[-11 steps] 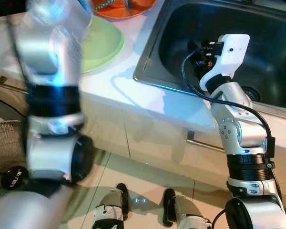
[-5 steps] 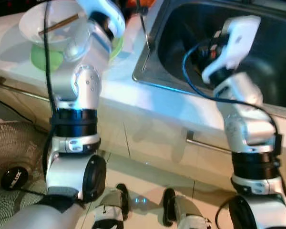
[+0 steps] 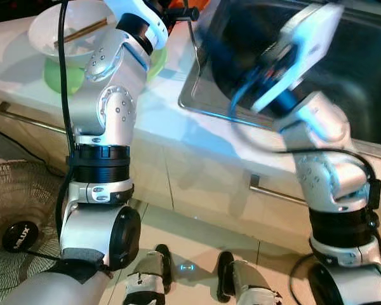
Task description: Kitchen organization
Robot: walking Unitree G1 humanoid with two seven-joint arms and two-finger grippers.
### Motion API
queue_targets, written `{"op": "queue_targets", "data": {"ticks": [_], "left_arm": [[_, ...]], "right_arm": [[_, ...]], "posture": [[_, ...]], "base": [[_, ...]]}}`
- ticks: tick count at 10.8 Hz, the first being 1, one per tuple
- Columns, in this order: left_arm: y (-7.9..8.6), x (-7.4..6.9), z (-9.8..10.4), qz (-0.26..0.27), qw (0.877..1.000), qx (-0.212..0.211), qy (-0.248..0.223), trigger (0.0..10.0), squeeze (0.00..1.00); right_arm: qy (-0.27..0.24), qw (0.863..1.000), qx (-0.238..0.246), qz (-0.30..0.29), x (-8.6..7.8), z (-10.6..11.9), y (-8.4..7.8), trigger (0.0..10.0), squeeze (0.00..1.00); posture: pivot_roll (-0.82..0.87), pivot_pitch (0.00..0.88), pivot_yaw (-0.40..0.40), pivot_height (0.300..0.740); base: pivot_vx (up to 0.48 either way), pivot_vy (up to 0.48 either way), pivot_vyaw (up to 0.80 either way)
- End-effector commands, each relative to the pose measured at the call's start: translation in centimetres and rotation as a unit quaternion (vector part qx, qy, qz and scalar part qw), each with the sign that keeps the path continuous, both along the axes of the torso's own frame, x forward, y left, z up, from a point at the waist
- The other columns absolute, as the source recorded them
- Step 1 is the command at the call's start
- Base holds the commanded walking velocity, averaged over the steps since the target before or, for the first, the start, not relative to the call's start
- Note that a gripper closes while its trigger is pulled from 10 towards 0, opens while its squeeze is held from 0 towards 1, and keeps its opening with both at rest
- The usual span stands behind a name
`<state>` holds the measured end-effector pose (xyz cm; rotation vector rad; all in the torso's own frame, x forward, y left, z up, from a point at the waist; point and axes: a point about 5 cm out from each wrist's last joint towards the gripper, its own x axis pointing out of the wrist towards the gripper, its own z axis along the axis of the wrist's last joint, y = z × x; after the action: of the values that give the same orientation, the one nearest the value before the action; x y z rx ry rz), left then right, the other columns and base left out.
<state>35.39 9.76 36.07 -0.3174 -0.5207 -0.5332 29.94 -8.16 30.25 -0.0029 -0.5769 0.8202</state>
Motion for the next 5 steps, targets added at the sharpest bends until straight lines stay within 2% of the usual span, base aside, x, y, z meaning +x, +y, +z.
{"op": "queue_targets", "data": {"ticks": [1,2,4,5], "left_arm": [[-0.4,-0.5,0.6,-0.016,1.000,-0.007,-0.014,10.0,0.00],[-0.5,-0.6,0.8,-0.029,0.999,-0.017,-0.010,10.0,0.00],[-0.6,-0.8,1.0,-0.044,0.999,-0.013,-0.011,10.0,0.00],[-0.7,-1.0,1.1,-0.049,0.999,-0.007,-0.013,10.0,0.00]], "right_arm": [[-0.009,1.000,-0.014,0.009,-0.4,-0.2,0.4,10.0,0.00],[-0.011,0.999,-0.034,-0.002,-0.2,-0.8,0.5,10.0,0.00],[-0.004,0.999,-0.043,-0.017,0.2,-1.3,0.6,10.0,0.00],[-0.008,0.997,-0.052,-0.048,0.7,-1.5,0.5,10.0,0.00]], "posture": [[0.08,0.239,0.005,0.740],[0.09,0.238,0.005,0.740],[0.09,0.229,0.003,0.740],[0.10,0.224,0.003,0.740]], "base": [[0.000,0.000,0.00],[0.000,0.000,0.00],[0.000,0.000,0.00],[0.000,0.000,0.00]]}}
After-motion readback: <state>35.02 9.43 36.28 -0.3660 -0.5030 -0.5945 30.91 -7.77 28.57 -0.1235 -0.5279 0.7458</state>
